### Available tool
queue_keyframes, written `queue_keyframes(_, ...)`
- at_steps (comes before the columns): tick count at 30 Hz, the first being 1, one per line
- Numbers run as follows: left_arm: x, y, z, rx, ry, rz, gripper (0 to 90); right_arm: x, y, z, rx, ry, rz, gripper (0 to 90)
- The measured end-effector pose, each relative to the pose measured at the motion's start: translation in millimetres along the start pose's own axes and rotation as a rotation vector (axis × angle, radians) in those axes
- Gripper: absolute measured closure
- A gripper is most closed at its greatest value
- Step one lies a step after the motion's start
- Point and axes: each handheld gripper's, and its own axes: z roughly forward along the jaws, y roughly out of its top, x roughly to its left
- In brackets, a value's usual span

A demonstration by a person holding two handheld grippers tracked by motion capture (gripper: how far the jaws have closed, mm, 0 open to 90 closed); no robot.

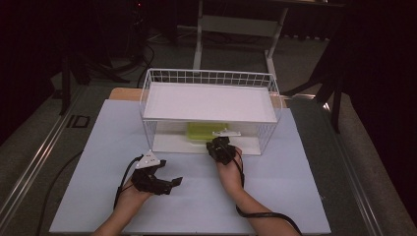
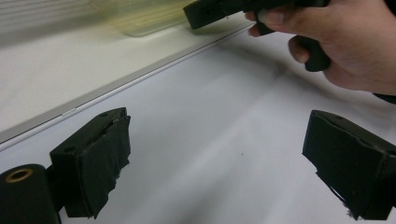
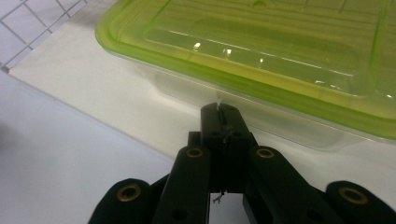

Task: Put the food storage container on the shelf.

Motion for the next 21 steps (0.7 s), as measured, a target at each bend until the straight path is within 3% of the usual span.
queue_keyframes(4,-0.2,-0.4,-0.5,-0.001,-0.002,-0.004,8.5,-1.5,4.3,4.6,0.007,-0.016,-0.022,89.8)
queue_keyframes(9,0.8,-0.8,-0.3,0.0,-0.006,-0.006,8.5,-5.8,10.8,6.6,0.015,-0.017,0.016,89.7)
queue_keyframes(10,1.5,-1.0,-0.5,-0.002,-0.007,-0.007,8.5,-8.4,12.4,8.5,0.007,-0.031,-0.003,89.7)
queue_keyframes(21,1.7,-1.4,0.3,0.003,-0.004,-0.01,8.5,-4.9,14.4,8.6,0.016,-0.015,-0.019,87.2)
